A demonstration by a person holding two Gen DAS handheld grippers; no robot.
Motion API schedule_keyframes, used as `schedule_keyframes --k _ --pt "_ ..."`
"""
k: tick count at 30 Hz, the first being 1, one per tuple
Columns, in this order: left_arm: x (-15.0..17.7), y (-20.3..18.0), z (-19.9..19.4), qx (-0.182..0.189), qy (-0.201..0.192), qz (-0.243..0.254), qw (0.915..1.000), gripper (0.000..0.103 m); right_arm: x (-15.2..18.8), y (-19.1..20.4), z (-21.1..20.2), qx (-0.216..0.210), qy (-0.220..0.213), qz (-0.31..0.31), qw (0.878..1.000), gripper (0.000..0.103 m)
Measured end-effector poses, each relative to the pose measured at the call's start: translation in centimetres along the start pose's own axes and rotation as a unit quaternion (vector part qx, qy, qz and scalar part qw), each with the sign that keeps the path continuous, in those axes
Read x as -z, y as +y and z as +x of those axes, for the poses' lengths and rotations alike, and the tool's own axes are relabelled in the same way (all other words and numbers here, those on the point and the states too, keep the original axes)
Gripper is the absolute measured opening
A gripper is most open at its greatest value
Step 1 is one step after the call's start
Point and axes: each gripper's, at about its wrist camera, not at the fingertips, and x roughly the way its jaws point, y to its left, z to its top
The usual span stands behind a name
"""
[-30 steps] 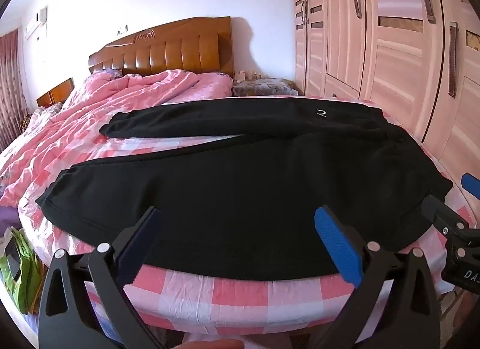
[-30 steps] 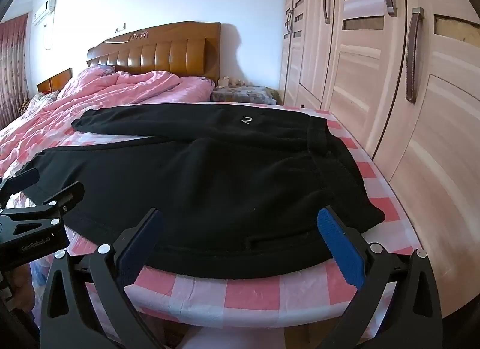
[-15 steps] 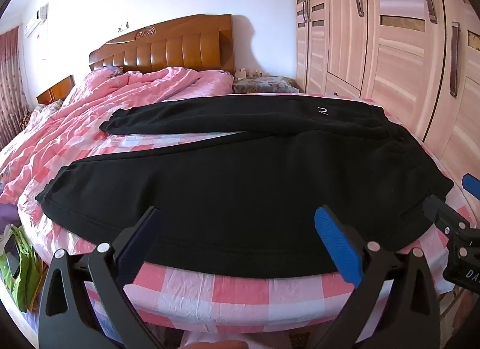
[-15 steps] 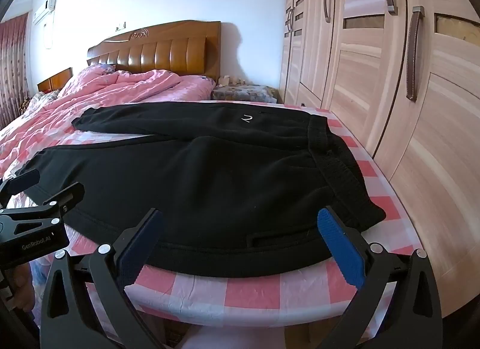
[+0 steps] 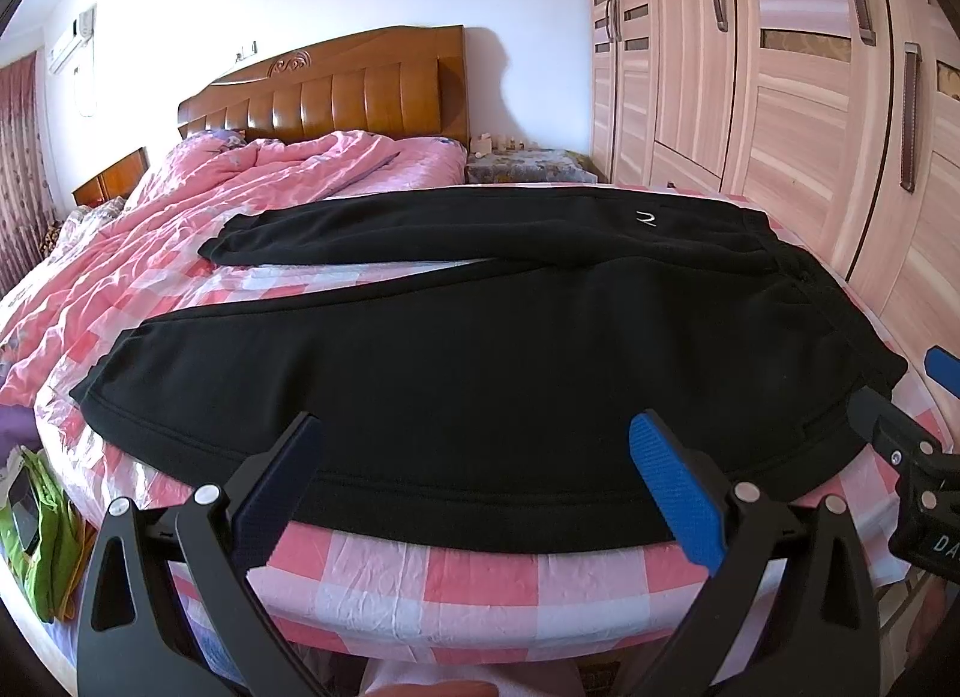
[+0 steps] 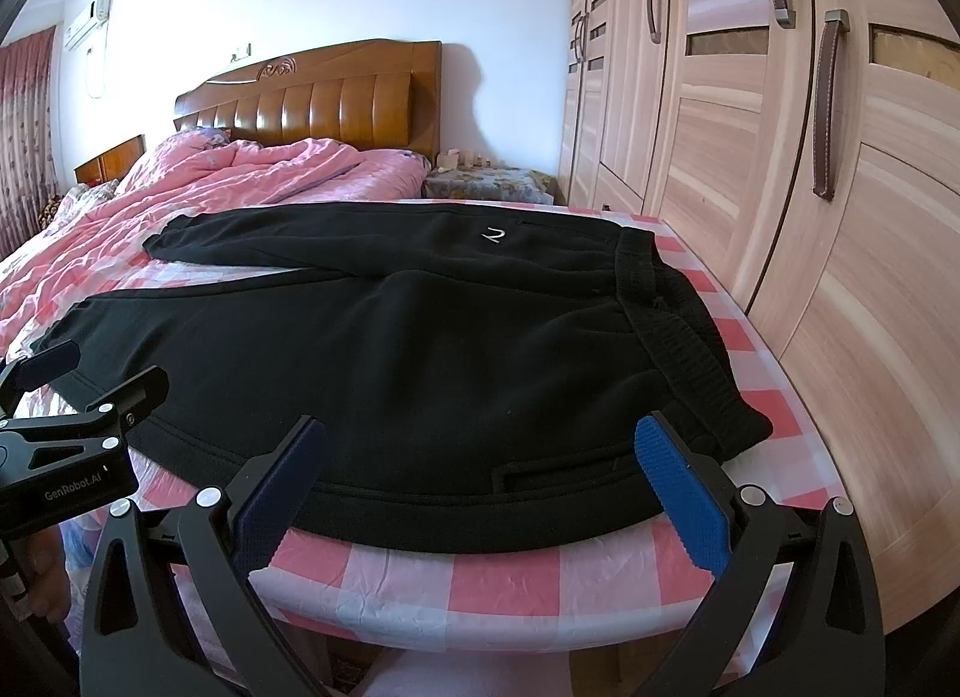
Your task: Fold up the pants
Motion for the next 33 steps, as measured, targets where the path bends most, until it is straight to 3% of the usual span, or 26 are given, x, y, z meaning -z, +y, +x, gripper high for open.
schedule_keyframes --k 33 --pt "0.33 0.41 -0.07 0.001 0.003 -0.003 1.0000 0.102 0.38 0.05 0.30 -0.002 0.004 0.000 1.000 0.099"
